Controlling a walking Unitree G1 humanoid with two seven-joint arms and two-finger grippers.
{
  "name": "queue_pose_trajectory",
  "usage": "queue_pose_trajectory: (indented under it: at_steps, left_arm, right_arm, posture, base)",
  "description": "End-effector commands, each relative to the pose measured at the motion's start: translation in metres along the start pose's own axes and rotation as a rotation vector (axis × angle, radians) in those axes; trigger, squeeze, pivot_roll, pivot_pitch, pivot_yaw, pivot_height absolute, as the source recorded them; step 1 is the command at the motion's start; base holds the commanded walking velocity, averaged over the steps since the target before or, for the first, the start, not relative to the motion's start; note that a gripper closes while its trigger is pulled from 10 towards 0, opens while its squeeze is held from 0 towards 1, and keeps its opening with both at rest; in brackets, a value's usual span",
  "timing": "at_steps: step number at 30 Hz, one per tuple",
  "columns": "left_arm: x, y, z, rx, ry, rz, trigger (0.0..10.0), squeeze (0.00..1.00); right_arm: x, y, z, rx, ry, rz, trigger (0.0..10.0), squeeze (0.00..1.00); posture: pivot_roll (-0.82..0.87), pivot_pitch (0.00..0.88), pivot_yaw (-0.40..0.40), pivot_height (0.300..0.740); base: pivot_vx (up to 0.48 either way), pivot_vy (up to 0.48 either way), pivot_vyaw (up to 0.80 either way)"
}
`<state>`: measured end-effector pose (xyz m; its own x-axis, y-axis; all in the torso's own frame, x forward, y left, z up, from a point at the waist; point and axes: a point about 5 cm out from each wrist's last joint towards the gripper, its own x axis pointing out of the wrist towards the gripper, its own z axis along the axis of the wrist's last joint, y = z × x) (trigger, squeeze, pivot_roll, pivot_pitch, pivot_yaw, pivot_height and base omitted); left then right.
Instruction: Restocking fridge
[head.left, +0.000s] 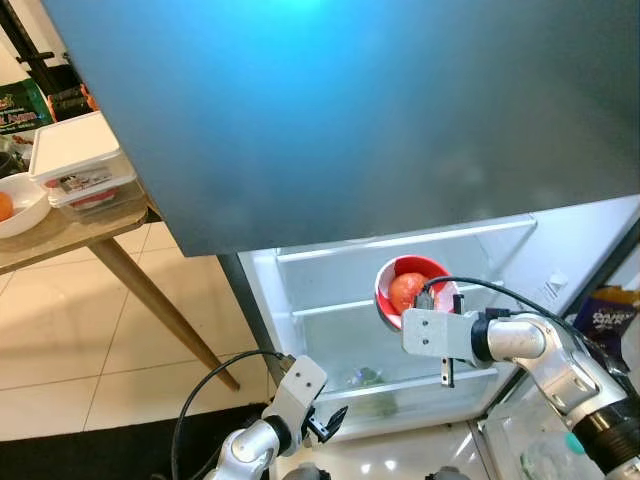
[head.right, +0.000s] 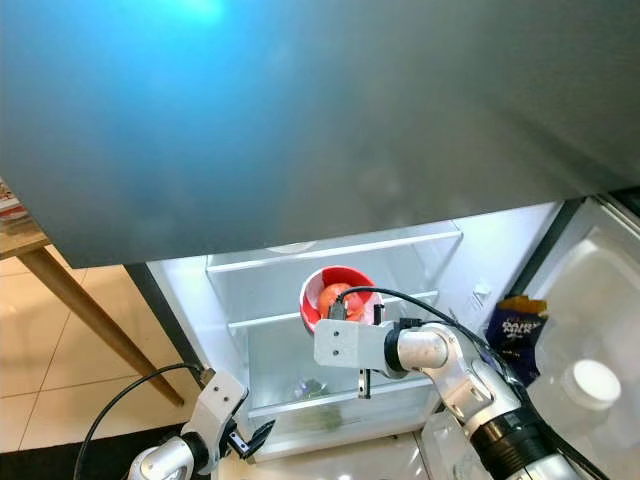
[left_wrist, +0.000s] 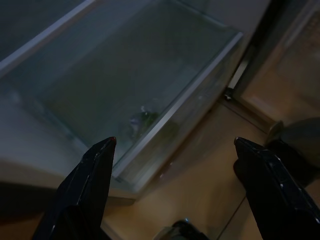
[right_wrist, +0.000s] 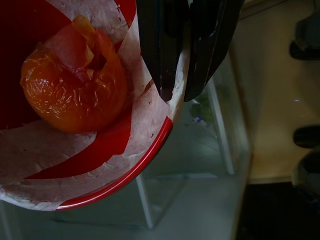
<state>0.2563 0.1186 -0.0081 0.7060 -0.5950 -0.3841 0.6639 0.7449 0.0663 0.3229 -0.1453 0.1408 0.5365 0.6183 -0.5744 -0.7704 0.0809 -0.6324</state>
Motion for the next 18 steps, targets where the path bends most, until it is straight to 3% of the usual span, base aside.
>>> queue_pose_trajectory:
  at_steps: [1,6,18]
  left_arm:
    - [-0.002,-0.004,-0.005,-0.012,0.019,-0.012,10.0,0.0]
    - [-0.002,-0.003,-0.002,-0.011,0.006,-0.013,10.0,0.0]
    - [0.0,-0.005,0.001,-0.006,-0.004,-0.019,10.0,0.0]
  right_arm:
    - [-0.001,-0.005,0.001,-0.019,0.0,-0.02,10.0,0.0]
    - [-0.003,-0.015,0.002,-0.028,0.002,-0.037,10.0,0.0]
    - [-0.013,-0.042,0.011,-0.096,0.009,-0.051,10.0,0.0]
  posture:
    - [-0.09,0.15,0.071,0.641]
    - [-0.09,0.153,0.068,0.621]
    - [-0.1,0.146,0.068,0.621]
  base:
    - [0.0,0.0,0.0]
    - [0.0,0.0,0.0]
    - [0.0,0.0,0.0]
